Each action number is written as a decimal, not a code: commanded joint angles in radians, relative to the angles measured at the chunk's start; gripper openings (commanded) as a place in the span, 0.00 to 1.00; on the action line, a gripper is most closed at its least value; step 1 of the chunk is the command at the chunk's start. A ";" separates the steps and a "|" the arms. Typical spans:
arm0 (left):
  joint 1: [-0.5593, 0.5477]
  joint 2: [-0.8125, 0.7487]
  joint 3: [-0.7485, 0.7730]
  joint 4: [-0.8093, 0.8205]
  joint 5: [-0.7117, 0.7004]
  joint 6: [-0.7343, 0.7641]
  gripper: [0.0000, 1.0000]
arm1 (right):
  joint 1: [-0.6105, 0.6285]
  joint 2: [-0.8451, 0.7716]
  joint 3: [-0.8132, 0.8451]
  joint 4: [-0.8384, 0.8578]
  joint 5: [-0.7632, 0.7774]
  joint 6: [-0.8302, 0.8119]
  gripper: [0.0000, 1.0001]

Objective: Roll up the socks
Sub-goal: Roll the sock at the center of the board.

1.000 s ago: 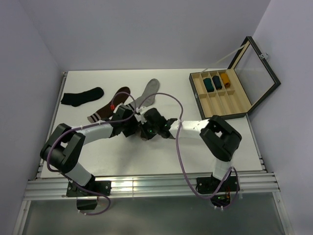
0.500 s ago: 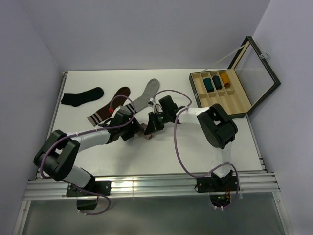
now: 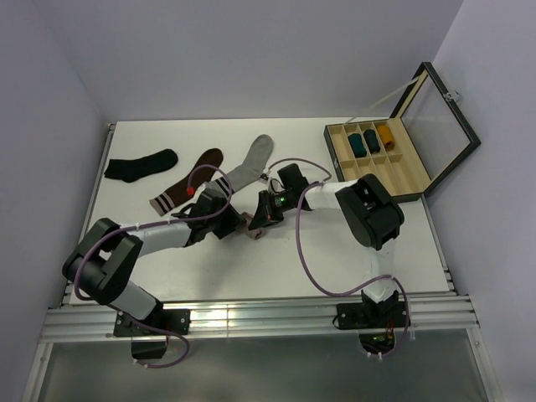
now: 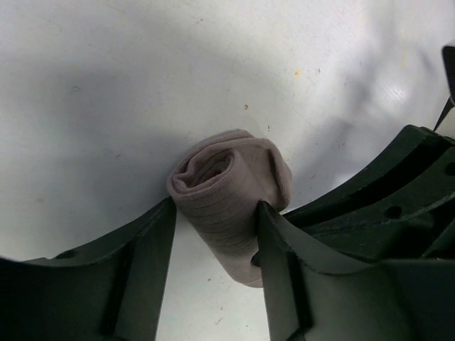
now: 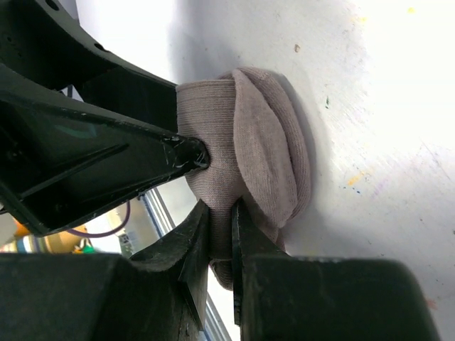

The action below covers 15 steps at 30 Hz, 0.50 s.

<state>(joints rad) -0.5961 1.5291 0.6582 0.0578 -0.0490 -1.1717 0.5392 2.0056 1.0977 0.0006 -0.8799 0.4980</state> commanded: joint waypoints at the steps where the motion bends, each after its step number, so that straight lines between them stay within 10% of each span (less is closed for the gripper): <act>1: -0.002 0.032 -0.008 -0.004 -0.023 -0.020 0.52 | -0.004 0.021 -0.042 -0.004 0.013 0.045 0.01; 6: -0.002 0.051 0.012 -0.021 -0.020 -0.006 0.26 | 0.002 -0.056 -0.096 0.042 0.117 0.013 0.14; 15: -0.002 0.083 0.107 -0.165 -0.022 0.089 0.16 | 0.134 -0.370 -0.229 0.079 0.556 -0.173 0.48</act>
<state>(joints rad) -0.6037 1.5799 0.7280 0.0238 -0.0265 -1.1553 0.6109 1.7538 0.9142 0.0719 -0.5591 0.4282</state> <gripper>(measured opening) 0.275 0.459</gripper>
